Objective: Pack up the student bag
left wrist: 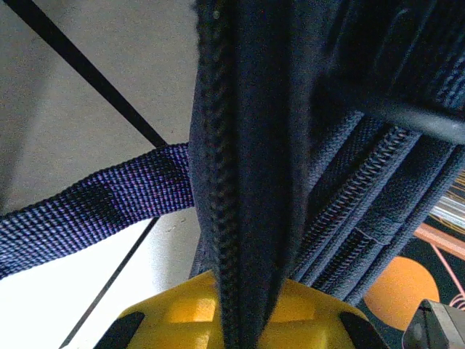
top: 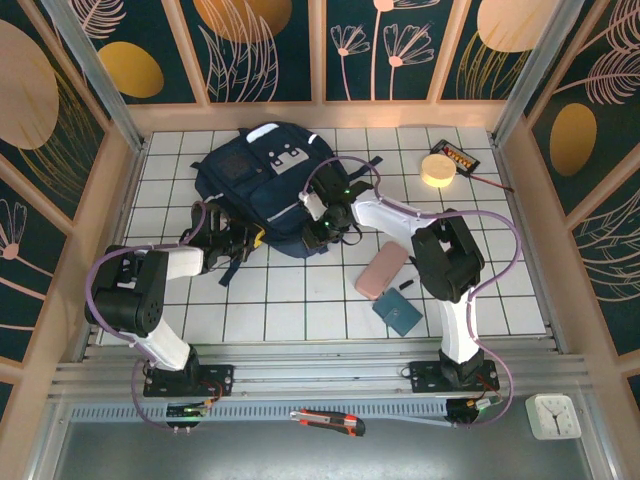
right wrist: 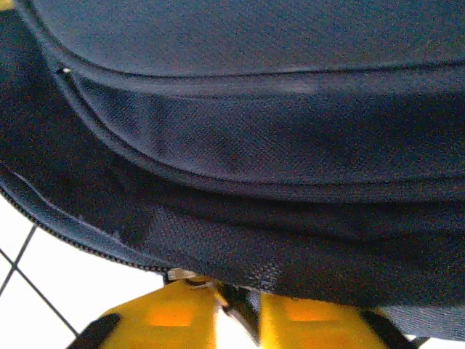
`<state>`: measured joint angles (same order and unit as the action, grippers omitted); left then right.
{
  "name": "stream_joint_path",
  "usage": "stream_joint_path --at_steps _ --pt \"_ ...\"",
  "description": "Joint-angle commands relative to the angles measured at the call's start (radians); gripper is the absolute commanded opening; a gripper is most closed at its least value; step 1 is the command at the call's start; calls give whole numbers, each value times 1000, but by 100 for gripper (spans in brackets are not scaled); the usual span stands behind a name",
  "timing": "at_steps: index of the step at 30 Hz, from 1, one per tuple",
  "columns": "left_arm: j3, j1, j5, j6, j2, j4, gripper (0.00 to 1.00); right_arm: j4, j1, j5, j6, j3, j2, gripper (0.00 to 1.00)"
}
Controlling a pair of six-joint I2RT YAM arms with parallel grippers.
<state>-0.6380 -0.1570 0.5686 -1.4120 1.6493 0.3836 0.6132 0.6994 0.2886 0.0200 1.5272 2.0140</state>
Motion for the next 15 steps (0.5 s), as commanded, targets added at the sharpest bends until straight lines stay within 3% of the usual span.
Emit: stream_joint_path --at_steps 1,4,15 --pt "-46 10 17 19 5 8 0 4 3 -42 6 -32 14 11" --pt "-51 11 16 25 5 0 0 -1 2 -54 3 -47 4 0" --pt "-90 71 -43 159 -16 -156 0 41 -58 -164 -30 -147 -104 0"
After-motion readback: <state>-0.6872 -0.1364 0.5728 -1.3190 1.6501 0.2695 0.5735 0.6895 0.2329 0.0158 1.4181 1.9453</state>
